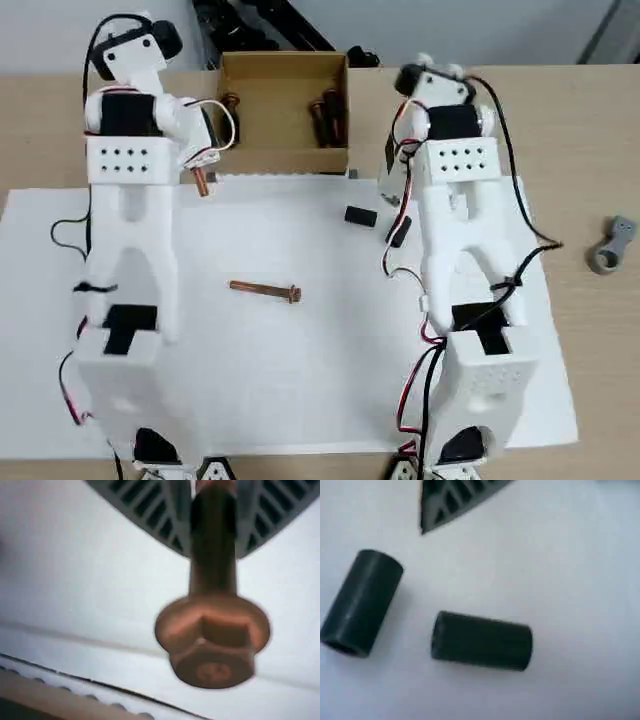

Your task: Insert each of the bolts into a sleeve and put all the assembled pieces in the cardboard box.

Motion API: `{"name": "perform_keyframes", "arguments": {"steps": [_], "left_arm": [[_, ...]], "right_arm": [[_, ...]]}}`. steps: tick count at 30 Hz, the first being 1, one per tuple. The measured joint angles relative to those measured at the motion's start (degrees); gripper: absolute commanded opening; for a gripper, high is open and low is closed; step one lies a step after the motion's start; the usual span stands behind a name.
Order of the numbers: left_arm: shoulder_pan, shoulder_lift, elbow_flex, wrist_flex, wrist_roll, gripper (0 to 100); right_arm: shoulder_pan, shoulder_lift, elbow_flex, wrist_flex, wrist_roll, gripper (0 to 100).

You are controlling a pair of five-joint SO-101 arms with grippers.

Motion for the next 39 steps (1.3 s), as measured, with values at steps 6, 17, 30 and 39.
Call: {"name": "perform_keyframes", "arguments": {"steps": [6,17,30,39], "left_arm": [[0.0,-5.1,3.3,0.0,0.0,0],[0.0,-6.2,5.0,0.0,0.0,0],[0.0,-6.2,5.0,0.0,0.0,0],[0.0,-6.2,5.0,0.0,0.0,0]], "right_arm": [[-0.9,0.0,8.6,-5.7,-5.4,14.7],[-1.0,0.0,15.9,-12.7,-5.6,14.7],[-0.9,-1.0,29.9,-29.5,-2.1,14.6],[-0.1,-2.8,33.8,-33.1,-1.0,14.3]]}}
